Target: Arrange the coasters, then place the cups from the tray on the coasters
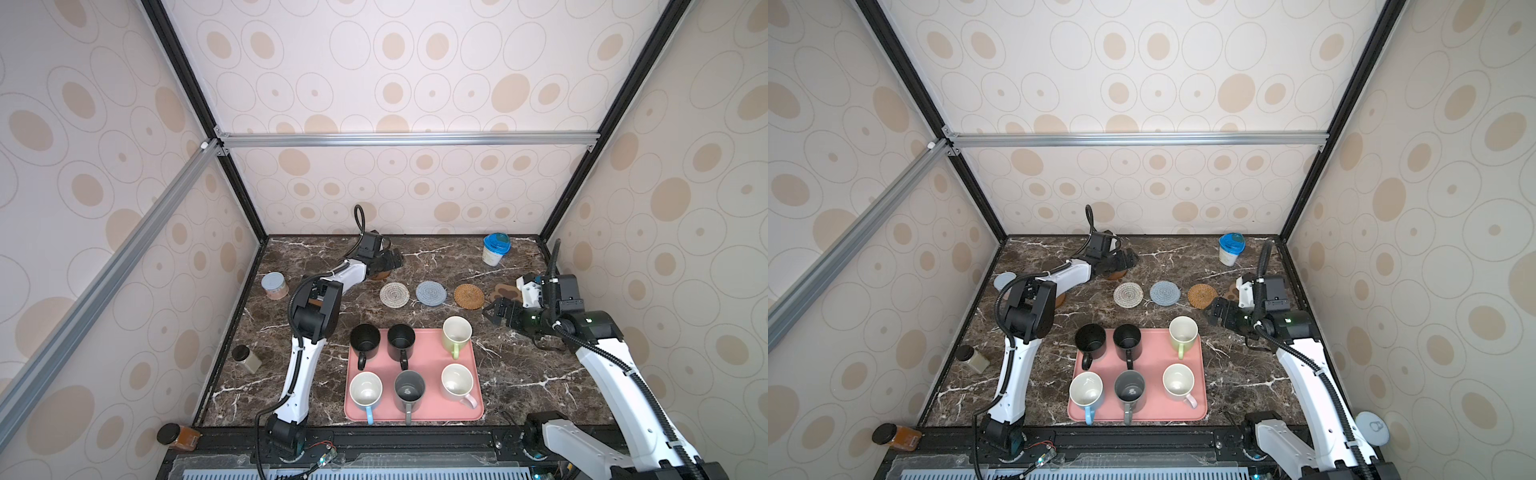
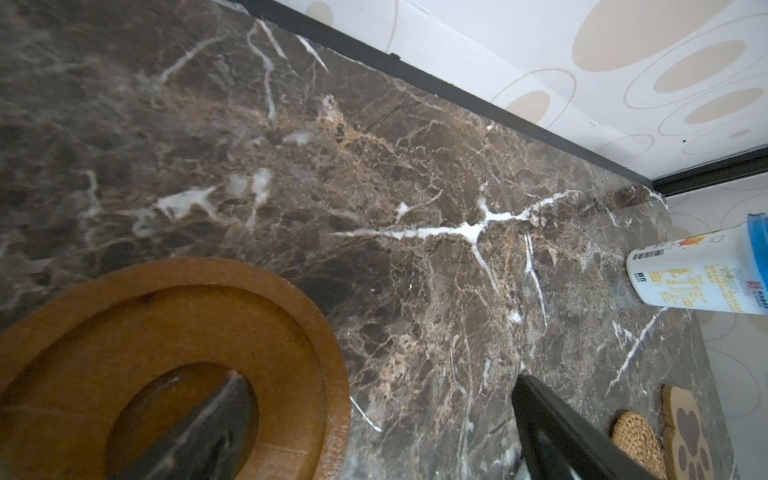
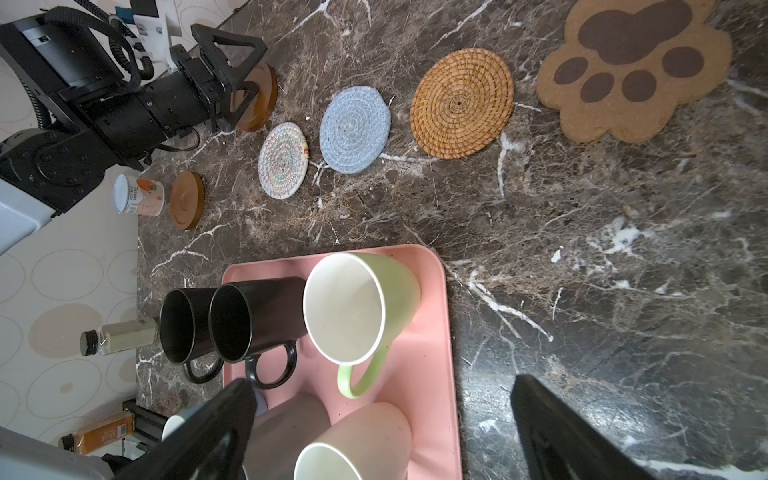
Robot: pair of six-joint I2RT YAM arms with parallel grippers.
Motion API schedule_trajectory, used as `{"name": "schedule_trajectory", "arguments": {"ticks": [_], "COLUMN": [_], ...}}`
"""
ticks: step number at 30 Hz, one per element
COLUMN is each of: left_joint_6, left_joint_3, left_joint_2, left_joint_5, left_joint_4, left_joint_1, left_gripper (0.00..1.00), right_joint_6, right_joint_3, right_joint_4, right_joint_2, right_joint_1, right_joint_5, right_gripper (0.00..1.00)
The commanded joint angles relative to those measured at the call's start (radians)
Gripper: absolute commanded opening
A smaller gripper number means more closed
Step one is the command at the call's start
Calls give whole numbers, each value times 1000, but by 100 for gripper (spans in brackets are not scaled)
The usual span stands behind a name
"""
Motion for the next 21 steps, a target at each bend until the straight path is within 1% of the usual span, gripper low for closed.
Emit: {"name": "schedule_trajectory", "arguments": {"ticks": [1, 6, 13, 17, 21], "left_joint_6": [11, 31, 34, 37, 45], "left_joint_3": [53, 73, 25, -40, -164], "left_joint_2": [15, 4, -69, -147, -260], "left_joint_5": [12, -14, -31, -25, -34], "left_joint_4": [-79, -115, -102, -67, -18], "left_joint_1": [-13, -14, -16, -18, -17], "left_gripper": [100, 100, 100, 100, 100], "right_joint_6": [7, 18, 19, 19, 9], "right_joint_3": [21, 19, 17, 19, 37], "right_joint_4": [-23, -29, -31, -26, -26], "right_joint_2": [-17, -27, -42, -38, -18], "right_joint_1": [6, 6, 6, 6, 5], "right_joint_5": [12, 41, 56, 68, 71], "right_gripper": [100, 100, 100, 100, 100]}}
